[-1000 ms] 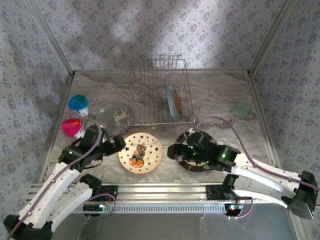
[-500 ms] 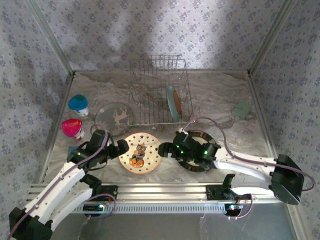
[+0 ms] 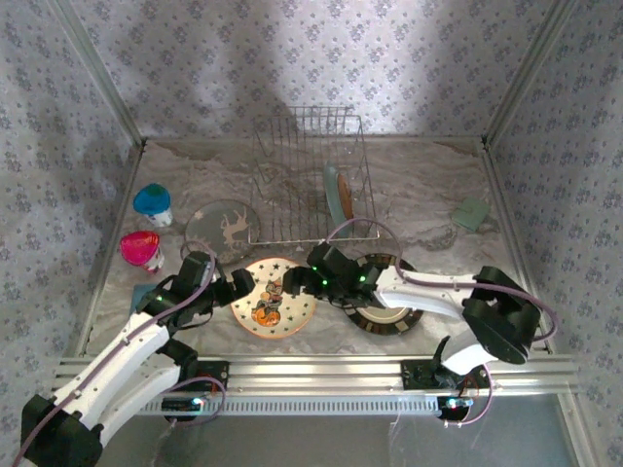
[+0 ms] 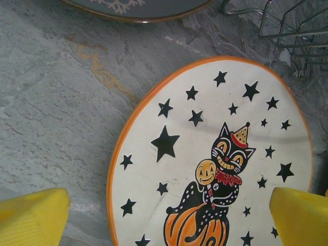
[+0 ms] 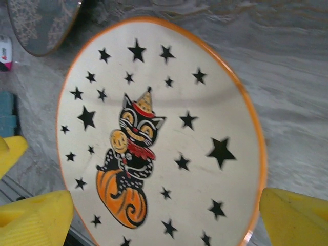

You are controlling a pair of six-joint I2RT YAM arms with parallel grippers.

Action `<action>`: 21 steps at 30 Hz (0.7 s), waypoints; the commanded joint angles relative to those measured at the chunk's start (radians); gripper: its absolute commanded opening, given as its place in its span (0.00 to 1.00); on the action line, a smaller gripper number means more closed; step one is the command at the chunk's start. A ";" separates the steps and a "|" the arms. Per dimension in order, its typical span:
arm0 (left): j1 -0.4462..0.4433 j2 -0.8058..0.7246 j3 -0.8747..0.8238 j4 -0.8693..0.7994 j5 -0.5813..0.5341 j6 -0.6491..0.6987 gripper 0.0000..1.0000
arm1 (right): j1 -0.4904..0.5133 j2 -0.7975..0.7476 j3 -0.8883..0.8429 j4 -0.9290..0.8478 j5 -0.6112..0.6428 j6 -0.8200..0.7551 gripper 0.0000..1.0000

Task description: Load the plates into the dish rack

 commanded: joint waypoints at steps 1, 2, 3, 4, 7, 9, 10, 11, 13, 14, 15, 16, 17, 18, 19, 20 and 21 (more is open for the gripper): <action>-0.006 -0.008 0.018 0.003 -0.004 0.009 0.99 | 0.010 0.046 0.047 0.003 -0.003 0.001 0.95; -0.006 -0.012 0.022 -0.001 -0.005 0.005 0.99 | 0.010 0.055 0.054 0.002 0.003 0.002 0.95; -0.006 -0.015 0.024 -0.008 -0.013 0.002 1.00 | 0.013 0.060 0.062 -0.010 0.016 0.005 0.95; -0.006 -0.017 0.026 -0.011 -0.020 -0.001 0.99 | 0.016 0.066 0.071 -0.023 0.028 0.007 0.95; -0.006 -0.025 0.026 -0.006 -0.028 -0.007 0.99 | 0.021 0.069 0.090 -0.061 0.066 -0.001 0.96; -0.006 -0.022 0.034 -0.001 -0.031 -0.003 0.99 | 0.025 0.066 0.100 -0.093 0.094 0.001 0.97; -0.006 -0.018 0.036 -0.001 -0.030 -0.002 0.99 | 0.025 0.064 0.100 -0.103 0.098 0.003 0.97; -0.006 -0.012 0.041 -0.001 -0.029 -0.004 0.99 | 0.027 0.060 0.097 -0.111 0.106 0.008 0.98; -0.006 -0.003 0.044 0.002 -0.024 -0.005 0.99 | 0.029 0.052 0.087 -0.117 0.117 0.014 0.98; -0.006 -0.001 0.044 0.003 -0.024 -0.007 1.00 | 0.029 0.048 0.082 -0.116 0.118 0.013 0.98; -0.006 -0.001 0.043 0.004 -0.023 -0.011 0.99 | 0.030 0.047 0.080 -0.122 0.118 0.015 0.98; -0.006 -0.003 0.042 0.003 -0.023 -0.014 0.99 | 0.031 0.043 0.080 -0.130 0.120 0.017 0.98; -0.006 -0.006 0.043 0.002 -0.023 -0.016 0.99 | 0.030 0.039 0.079 -0.139 0.122 0.017 0.98; -0.005 -0.013 0.041 0.002 -0.024 -0.021 0.99 | 0.030 0.035 0.073 -0.147 0.125 0.023 0.98; -0.005 -0.019 0.041 0.003 -0.024 -0.024 0.99 | 0.030 0.031 0.067 -0.149 0.128 0.029 0.98; -0.006 -0.028 0.042 0.003 -0.025 -0.028 0.99 | 0.031 0.025 0.055 -0.142 0.132 0.036 0.98; -0.006 -0.034 0.043 0.003 -0.026 -0.029 0.99 | 0.030 0.018 0.041 -0.130 0.135 0.041 0.98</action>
